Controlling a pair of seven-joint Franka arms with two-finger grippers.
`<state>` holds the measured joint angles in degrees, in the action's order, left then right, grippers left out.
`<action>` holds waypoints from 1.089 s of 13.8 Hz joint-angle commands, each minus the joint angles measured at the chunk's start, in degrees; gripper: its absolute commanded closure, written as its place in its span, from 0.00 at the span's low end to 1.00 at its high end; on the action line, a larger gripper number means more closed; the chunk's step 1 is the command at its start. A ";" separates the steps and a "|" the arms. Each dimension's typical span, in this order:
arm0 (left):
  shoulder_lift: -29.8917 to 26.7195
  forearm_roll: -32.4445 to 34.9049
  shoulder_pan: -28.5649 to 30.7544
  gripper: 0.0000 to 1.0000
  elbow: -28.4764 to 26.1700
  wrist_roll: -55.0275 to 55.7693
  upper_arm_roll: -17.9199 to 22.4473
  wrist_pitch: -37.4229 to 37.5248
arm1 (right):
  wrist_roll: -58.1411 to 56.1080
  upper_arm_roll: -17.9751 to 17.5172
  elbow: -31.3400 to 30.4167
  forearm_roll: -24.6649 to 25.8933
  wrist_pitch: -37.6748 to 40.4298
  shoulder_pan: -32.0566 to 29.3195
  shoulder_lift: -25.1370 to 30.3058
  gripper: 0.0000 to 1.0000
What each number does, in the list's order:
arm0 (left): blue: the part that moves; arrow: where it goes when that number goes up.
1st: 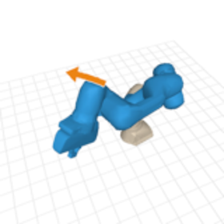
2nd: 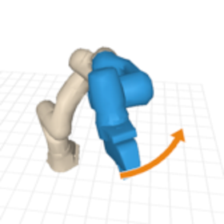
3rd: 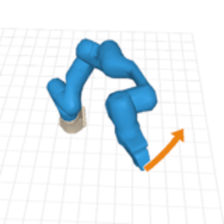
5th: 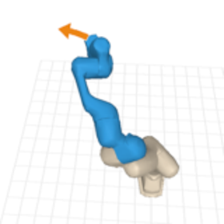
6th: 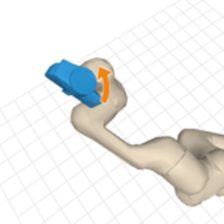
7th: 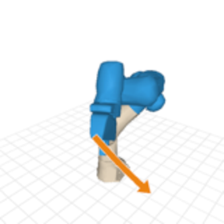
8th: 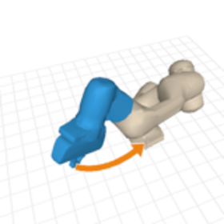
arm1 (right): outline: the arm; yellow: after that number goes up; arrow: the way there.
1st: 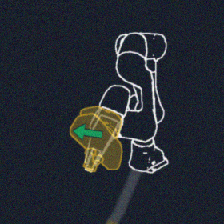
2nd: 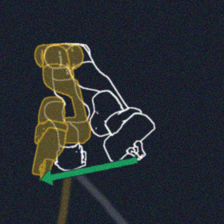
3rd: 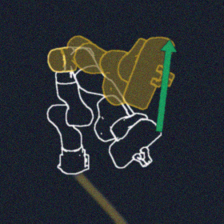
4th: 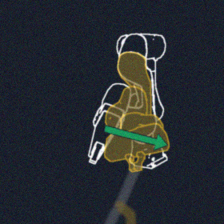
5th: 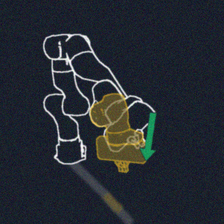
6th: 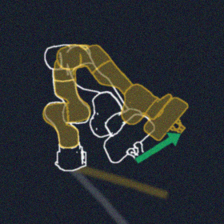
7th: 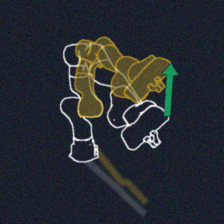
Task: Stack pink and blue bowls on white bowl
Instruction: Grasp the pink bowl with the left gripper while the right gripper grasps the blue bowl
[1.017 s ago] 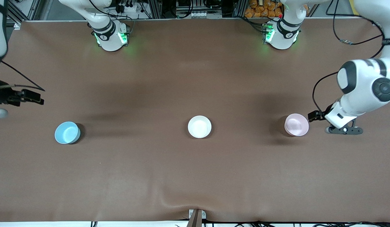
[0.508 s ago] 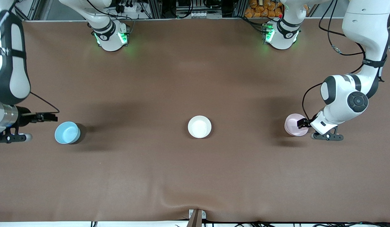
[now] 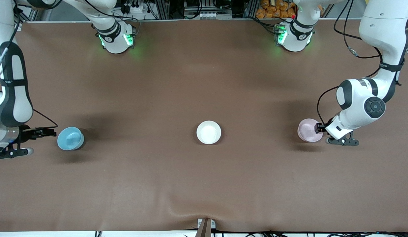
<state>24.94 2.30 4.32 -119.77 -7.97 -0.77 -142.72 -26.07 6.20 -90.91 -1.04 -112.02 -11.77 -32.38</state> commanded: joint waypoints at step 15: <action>-1.74 -13.20 -9.32 1.00 19.38 18.14 -9.86 20.11 | -1.88 -0.92 3.46 -7.31 -2.51 -3.70 -10.77 0.00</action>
<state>21.25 -10.51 -1.85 -104.06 5.48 -10.84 -123.75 -26.33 5.95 -88.98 -6.17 -114.84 -13.69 -41.51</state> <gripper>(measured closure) 0.974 0.000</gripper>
